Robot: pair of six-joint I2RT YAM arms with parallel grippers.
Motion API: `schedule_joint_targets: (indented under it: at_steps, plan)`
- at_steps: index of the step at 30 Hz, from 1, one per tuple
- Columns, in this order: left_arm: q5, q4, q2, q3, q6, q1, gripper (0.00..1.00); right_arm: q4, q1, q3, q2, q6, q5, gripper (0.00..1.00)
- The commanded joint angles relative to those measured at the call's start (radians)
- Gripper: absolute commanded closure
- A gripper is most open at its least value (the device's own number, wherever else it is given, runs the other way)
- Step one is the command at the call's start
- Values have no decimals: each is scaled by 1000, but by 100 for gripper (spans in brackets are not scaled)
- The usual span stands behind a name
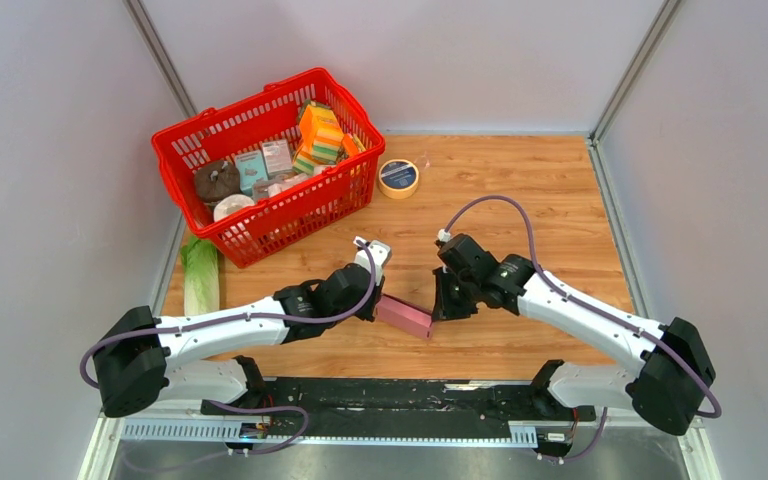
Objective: Fold the paper box
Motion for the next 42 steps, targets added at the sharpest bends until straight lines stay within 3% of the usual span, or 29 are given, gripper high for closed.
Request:
schedule_joint_targets:
  at_steps: [1,9,21,33,42]
  plan:
    - [30,5,-6,7,-16,-25,100,95,-27,20,-30,90,-51,100]
    - [27,25,-6,-13,-28,-40,100,194,-87,-82,-84,238,-118,100]
    - [14,31,11,-4,-31,-66,100,220,-122,-119,-136,288,-131,100]
    - [-14,17,-7,-8,-34,-69,100,119,-116,-132,-142,81,-79,100]
    - [-20,17,-7,-13,-45,-71,100,128,-50,-135,-112,67,-36,100]
